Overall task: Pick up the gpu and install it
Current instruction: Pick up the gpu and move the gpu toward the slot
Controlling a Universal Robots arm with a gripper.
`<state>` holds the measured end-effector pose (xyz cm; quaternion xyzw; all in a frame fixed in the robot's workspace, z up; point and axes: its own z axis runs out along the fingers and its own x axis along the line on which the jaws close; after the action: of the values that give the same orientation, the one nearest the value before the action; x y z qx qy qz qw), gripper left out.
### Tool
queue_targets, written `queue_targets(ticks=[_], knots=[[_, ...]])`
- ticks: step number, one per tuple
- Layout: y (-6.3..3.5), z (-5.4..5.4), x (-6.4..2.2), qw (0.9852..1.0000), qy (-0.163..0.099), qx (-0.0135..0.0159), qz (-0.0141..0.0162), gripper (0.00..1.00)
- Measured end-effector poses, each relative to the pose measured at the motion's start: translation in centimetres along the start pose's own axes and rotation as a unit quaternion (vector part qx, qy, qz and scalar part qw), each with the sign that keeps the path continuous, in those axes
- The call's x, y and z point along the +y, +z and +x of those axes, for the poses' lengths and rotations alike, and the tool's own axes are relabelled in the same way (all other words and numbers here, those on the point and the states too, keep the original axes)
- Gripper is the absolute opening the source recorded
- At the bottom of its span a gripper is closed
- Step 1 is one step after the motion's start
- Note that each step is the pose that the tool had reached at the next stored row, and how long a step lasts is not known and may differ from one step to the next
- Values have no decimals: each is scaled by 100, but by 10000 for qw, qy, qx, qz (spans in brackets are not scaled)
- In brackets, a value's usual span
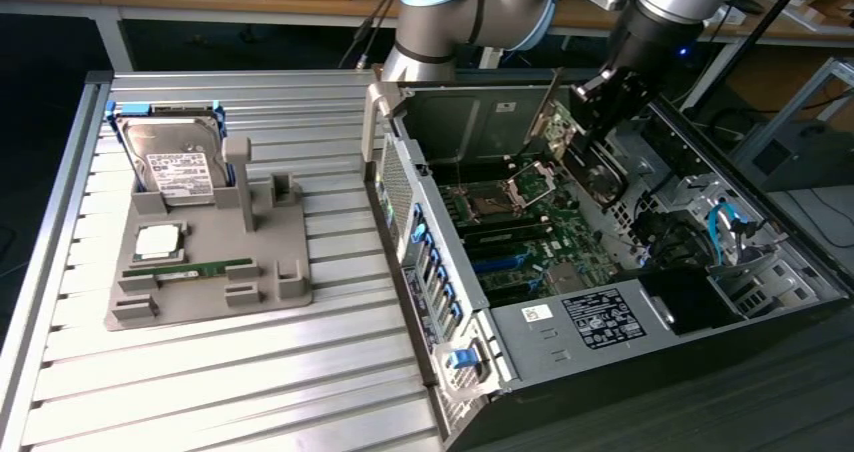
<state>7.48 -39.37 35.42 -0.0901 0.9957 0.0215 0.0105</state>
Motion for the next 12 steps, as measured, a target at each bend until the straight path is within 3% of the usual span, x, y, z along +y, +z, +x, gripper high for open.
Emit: queue_targets(ticks=[12], knots=[[58, 4, -7, 10000, -1, 0, 0, 27]])
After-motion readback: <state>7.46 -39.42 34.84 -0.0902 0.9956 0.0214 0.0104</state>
